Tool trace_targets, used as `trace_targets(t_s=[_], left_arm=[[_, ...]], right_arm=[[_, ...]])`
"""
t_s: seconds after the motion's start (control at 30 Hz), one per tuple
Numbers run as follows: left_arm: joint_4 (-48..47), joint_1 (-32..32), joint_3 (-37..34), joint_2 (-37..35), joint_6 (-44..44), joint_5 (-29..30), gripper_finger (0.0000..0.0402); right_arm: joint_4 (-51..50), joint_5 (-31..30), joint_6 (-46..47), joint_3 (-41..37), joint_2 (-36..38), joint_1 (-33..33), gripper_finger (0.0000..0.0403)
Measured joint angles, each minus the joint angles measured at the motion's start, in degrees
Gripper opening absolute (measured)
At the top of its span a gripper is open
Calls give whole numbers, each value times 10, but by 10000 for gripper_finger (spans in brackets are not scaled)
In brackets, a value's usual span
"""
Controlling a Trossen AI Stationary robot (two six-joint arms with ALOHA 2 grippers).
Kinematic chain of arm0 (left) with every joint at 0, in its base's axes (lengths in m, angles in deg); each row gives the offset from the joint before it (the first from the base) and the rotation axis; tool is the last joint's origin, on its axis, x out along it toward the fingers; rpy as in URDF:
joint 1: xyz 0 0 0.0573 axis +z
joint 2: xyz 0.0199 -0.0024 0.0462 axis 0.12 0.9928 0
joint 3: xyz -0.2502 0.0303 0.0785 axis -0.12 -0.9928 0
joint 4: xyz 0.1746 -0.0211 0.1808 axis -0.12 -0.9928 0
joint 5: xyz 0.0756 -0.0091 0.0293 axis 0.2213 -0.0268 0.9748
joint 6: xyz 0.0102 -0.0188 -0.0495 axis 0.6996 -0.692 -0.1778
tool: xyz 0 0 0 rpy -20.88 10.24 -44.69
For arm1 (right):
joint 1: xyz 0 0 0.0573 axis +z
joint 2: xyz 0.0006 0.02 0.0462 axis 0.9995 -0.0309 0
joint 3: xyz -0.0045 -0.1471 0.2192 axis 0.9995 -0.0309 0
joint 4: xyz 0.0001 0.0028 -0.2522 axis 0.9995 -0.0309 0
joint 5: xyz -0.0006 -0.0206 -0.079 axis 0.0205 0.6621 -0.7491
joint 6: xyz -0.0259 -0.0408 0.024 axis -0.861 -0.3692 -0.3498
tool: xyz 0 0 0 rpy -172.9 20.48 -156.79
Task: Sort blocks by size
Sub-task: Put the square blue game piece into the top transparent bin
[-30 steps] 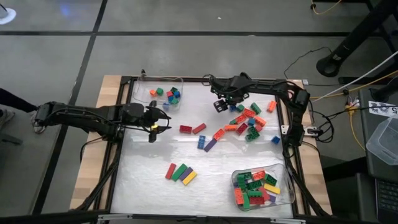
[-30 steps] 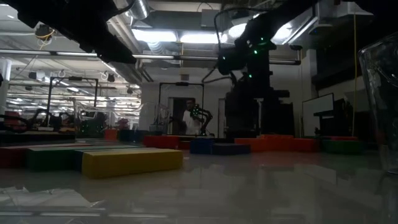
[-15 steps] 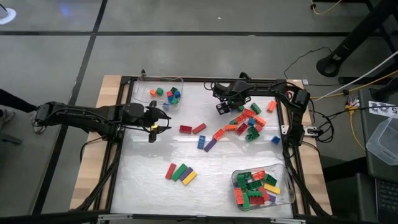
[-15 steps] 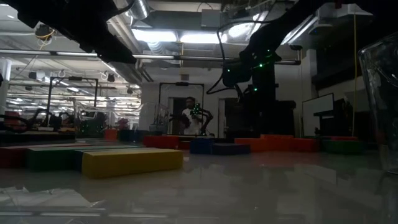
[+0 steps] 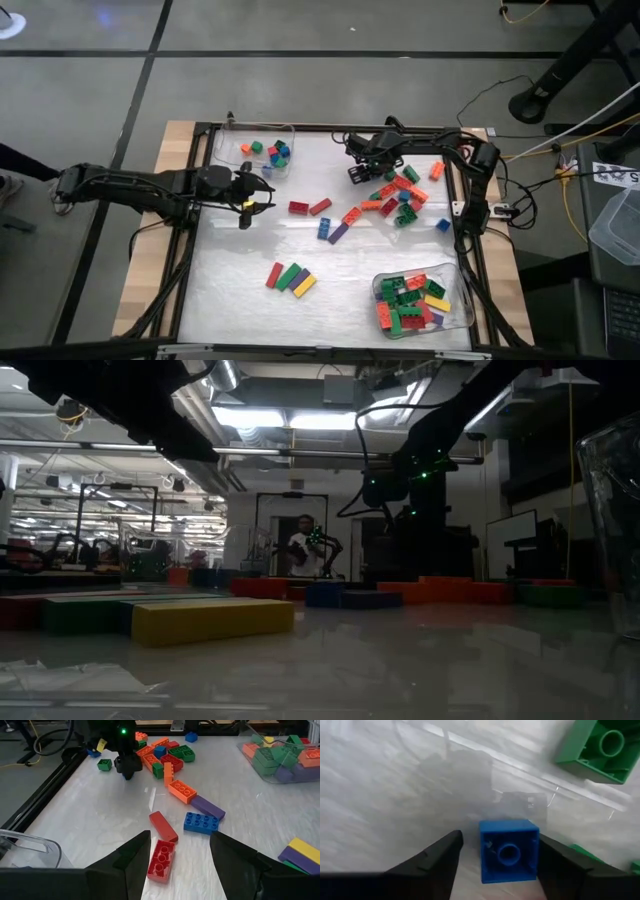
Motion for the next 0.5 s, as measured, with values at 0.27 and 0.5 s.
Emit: trace_targets(t_s=[0.27, 0.5], left_arm=[[-22, 0, 0, -44, -5, -2, 194], [-103, 0, 0, -98, -46, -10, 194]], right_arm=[[44, 40, -3, 0, 0, 2, 133], [194, 154, -13, -2, 2, 8, 133]])
